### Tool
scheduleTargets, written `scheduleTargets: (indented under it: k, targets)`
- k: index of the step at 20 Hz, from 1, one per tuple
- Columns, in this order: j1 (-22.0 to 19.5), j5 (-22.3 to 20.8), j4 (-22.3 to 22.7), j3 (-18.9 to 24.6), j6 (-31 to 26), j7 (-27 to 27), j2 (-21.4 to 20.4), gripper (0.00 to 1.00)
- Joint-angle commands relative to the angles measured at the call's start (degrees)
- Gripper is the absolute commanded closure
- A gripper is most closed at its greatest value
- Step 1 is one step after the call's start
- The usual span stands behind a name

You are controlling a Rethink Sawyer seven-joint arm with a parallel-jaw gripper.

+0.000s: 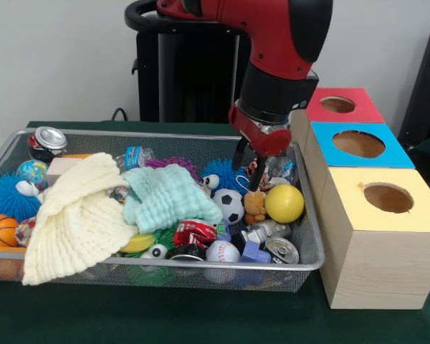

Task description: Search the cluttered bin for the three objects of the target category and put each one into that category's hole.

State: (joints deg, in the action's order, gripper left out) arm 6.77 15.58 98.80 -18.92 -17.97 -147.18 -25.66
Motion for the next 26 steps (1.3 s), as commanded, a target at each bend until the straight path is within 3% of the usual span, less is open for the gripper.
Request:
scheduleTargets:
  k: [1, 12, 26]
  targets:
    - [-0.1, 1.4, 2.9, 5.7, 0.1, -7.3, 0.9, 0.00]
    - [-1.4, 1.7, 0.7, 7.0, 4.6, -7.4, 5.3, 0.00]
    - [0.7, 3.0, -1.0, 5.5, 1.9, -8.6, 5.3, 0.00]
